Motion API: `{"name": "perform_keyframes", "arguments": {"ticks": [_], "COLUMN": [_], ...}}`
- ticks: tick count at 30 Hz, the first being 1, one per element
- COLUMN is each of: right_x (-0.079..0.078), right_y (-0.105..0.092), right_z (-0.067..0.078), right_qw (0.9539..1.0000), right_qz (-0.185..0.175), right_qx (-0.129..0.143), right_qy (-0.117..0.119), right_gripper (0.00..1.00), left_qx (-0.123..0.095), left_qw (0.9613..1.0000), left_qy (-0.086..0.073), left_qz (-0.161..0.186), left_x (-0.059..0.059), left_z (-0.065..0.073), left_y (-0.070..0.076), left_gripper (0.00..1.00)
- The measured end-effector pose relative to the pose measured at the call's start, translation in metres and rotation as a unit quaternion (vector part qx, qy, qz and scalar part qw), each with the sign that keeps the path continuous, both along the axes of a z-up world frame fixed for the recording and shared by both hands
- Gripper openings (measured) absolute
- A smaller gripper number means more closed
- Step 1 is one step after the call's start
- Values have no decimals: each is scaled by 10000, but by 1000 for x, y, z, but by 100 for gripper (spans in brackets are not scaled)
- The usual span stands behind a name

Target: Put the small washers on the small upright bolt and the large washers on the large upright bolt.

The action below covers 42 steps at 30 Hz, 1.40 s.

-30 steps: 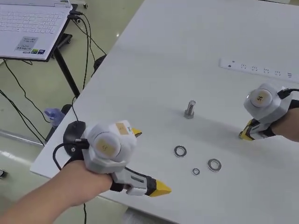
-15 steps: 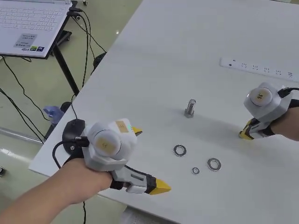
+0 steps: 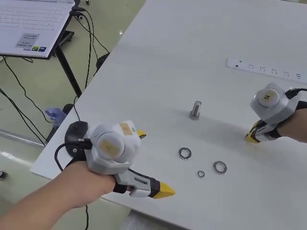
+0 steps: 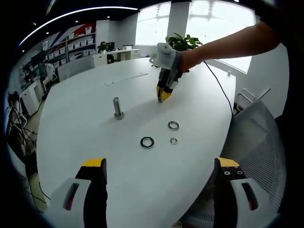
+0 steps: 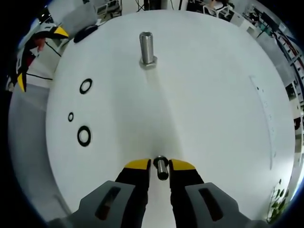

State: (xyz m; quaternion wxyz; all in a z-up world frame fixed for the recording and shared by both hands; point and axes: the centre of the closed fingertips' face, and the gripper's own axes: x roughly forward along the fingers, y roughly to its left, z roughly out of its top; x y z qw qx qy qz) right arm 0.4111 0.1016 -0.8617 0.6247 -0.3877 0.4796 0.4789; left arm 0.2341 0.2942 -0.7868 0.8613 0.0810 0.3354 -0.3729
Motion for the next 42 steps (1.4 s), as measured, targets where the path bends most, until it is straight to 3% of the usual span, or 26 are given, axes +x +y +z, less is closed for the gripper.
{"name": "perform_keyframes", "arguments": {"ticks": [11,21,31,36,42], "right_x": [0,3,0,-4,-13], "right_y": [-1,-1,13,21,35], "right_z": [3,19,41,50,60], "right_qw": [10000,9997,9991,9986,9977], "right_qz": [57,127,267,360,444], "right_qx": [-34,-43,81,132,314], "right_qy": [-47,-182,-308,-372,-396], "right_gripper": [19,21,24,24,26], "left_qx": [-15,37,-10,3,-2], "left_qw": [10000,10000,9998,9999,9998], "left_qy": [-10,-54,-186,-109,-139], "left_qz": [7,30,58,110,112], "left_x": [-5,-8,-8,-10,-14], "left_z": [1,5,17,13,16], "left_y": [-1,3,2,4,3], "left_gripper": [94,94,95,95,96]}}
